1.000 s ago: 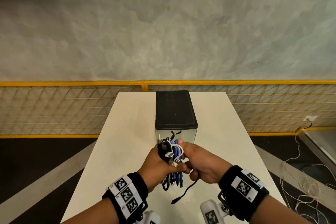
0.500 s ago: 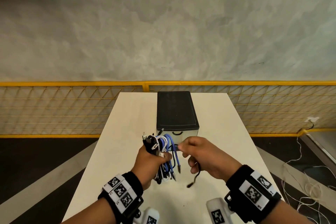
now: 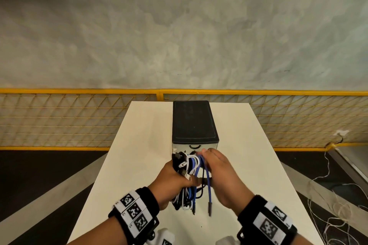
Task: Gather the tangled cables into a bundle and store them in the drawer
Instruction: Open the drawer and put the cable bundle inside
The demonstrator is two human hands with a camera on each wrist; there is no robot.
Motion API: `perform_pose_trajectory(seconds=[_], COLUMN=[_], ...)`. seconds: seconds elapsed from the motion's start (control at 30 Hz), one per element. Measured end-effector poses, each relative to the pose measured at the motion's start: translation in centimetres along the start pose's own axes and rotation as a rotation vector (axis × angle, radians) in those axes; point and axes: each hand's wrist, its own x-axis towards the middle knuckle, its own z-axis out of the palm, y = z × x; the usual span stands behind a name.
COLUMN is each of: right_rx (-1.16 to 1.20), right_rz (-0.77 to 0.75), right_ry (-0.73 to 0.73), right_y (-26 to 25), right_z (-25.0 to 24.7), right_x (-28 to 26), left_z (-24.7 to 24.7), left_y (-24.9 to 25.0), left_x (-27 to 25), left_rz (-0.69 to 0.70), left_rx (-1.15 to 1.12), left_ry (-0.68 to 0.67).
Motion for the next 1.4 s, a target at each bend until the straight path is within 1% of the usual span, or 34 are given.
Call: perform_pose_trajectory(seconds=[0.07, 0.17, 0.23, 0.37, 0.43, 0.5, 0.6, 0.67, 0.73, 0.8, 0.97, 1.03, 1.1, 1.13, 1.27, 1.33, 1.4], right_rx=[0.122, 0.183, 0.231, 0.272, 0.305, 0.341, 0.362, 0.329, 0.294, 0.274, 0.293, 0.236, 0.21, 0.196, 0.136, 0.163, 0.165], right_rz=[0.076, 0.192, 0.252, 0.283, 0.289, 0.292, 0.283, 0.255, 0.216, 0.168, 0.036, 0.062, 0.122, 0.129, 0.075, 0.07, 0.067], right_ry=[-0.018, -0.038, -0.073, -0.145, -0.159, -0.183, -0.259, -0.318, -0.354, -0.324, -0.106, -0.117, -0.214, -0.247, -0.234, -0.237, -0.248], right_y=[-0.3, -0.7, -0.7, -0.3, -0.3, -0.1, 0.1, 0.1, 0.2, -0.1, 0.5, 1.1, 1.7, 1.8, 2.5, 2.6, 2.6], right_z=[0.7, 0.2, -0.2, 0.4, 0.8, 0.7, 0.4, 0.2, -0.4, -0.8, -2.2, -2.0, -0.9, -0.2, 0.9, 0.8, 0.7], right_x=[-0.1, 0.0, 0.2, 0.0, -0.2, -0.3, -0.6, -0.7, -0.6, -0.5, 0.0, -0.2, -0.5, -0.7, -0.2, 0.0, 0.3], left_z=[0.4, 0.3, 0.0, -0.1, -0.1, 0.0, 0.2, 0.2, 0.6, 0.8, 0.4, 0.2, 0.5, 0.7, 0.9, 0.7, 0.6], left_y=[0.0, -0.2, 0.0, 0.6, 0.6, 0.4, -0.4, -0.8, -0.8, -0.5, -0.7, -0.6, -0.4, -0.3, -0.2, -0.2, -0.2], left_x=[-0.2, -0.1, -0.1, -0.1, 0.0, 0.0, 0.1, 0.1, 0.0, 0.0, 0.3, 0.3, 0.1, 0.0, -0.7, -0.8, -1.0], left_rz=[0.018, 0.039, 0.049, 0.068, 0.077, 0.068, 0.034, 0.043, 0.055, 0.057, 0.019, -0.005, -0.015, -0.016, -0.043, -0.046, -0.048], left_rx=[0.012, -0.01, -0.021, -0.021, 0.007, 0.032, 0.007, -0.015, -0.033, -0.048, -0.089, -0.124, -0.126, -0.13, -0.195, -0.204, -0.223], left_ry=[-0.014, 0.025, 0.028, -0.078, -0.095, -0.058, 0.045, 0.098, 0.121, 0.142, 0.211, 0.226, 0.177, 0.139, -0.006, -0.038, -0.034])
